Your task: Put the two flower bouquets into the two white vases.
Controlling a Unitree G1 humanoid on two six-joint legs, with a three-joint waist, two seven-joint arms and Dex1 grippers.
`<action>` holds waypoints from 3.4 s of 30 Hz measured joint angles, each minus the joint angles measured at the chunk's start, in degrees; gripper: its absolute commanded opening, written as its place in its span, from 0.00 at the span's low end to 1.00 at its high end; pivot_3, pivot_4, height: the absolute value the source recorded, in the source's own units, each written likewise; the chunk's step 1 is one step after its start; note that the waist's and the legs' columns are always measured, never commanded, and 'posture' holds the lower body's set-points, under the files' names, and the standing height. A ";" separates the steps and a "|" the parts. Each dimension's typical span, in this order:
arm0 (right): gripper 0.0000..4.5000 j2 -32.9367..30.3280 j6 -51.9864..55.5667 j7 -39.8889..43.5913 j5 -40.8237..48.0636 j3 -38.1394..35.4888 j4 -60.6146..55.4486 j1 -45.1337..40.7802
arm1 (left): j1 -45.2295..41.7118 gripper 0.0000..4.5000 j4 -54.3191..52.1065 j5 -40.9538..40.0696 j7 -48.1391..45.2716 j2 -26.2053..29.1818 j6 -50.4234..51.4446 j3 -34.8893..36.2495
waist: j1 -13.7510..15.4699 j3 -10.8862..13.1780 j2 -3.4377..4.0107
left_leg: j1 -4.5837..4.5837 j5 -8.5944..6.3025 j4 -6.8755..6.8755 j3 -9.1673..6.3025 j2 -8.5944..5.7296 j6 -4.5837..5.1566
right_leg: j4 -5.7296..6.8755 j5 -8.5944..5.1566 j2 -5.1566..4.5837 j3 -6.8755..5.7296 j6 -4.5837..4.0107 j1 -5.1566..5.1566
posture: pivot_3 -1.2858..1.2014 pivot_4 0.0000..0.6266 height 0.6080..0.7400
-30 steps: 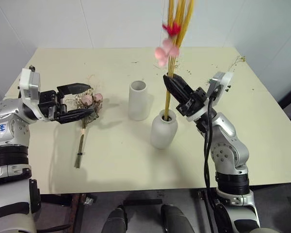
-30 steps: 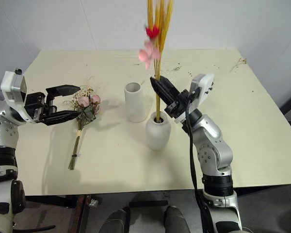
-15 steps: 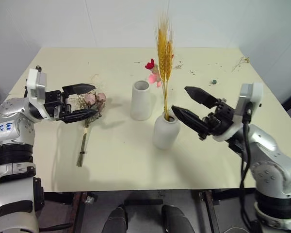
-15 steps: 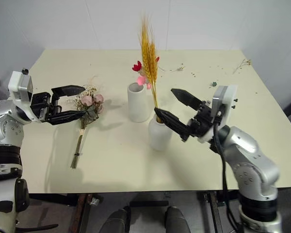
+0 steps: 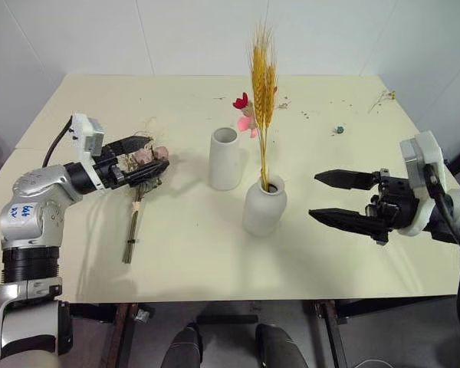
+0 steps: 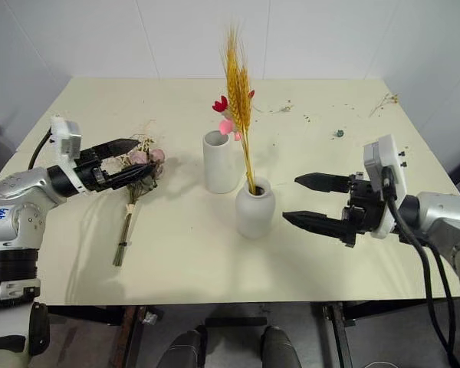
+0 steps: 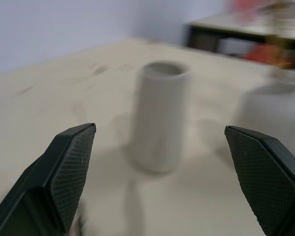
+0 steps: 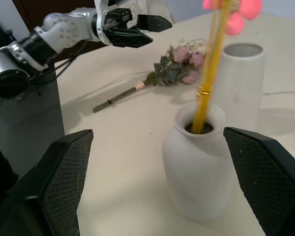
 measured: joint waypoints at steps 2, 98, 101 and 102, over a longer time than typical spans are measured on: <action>1.00 -0.02 -0.33 2.01 -0.90 0.39 2.21 -0.15 | 2.38 1.00 -5.27 0.43 5.02 -0.22 3.33 0.28 | 0.05 0.00 0.00 | -0.01 0.00 0.00 0.00 -0.01 -0.01 | -0.02 0.00 0.00 0.00 0.00 0.00 | 0.52 0.24 1.00; 1.00 12.07 -21.58 15.69 -19.67 2.19 31.04 -12.43 | -43.66 0.03 55.54 -11.72 -11.66 -25.14 -30.17 17.42 | 0.07 0.02 -0.07 | -0.08 -0.10 0.36 0.01 -0.10 -0.14 | -0.01 0.13 0.04 0.01 0.36 0.13 | 0.52 0.24 1.00; 1.00 12.07 -21.70 15.71 -19.69 2.16 31.30 -12.42 | -44.70 0.03 58.04 -10.60 -11.68 -26.11 -30.91 16.78 | 0.08 0.02 -0.07 | -0.08 -0.10 0.37 0.01 -0.10 -0.14 | 0.00 0.13 0.04 0.00 0.36 0.13 | 0.52 0.24 1.00; 1.00 12.07 -21.71 15.68 -19.69 2.16 31.24 -12.41 | -45.12 0.03 59.04 -10.35 -11.66 -26.51 -31.21 16.63 | 0.09 0.02 -0.07 | -0.08 -0.10 0.38 0.01 -0.10 -0.14 | 0.00 0.13 0.04 0.00 0.36 0.12 | 0.52 0.24 1.00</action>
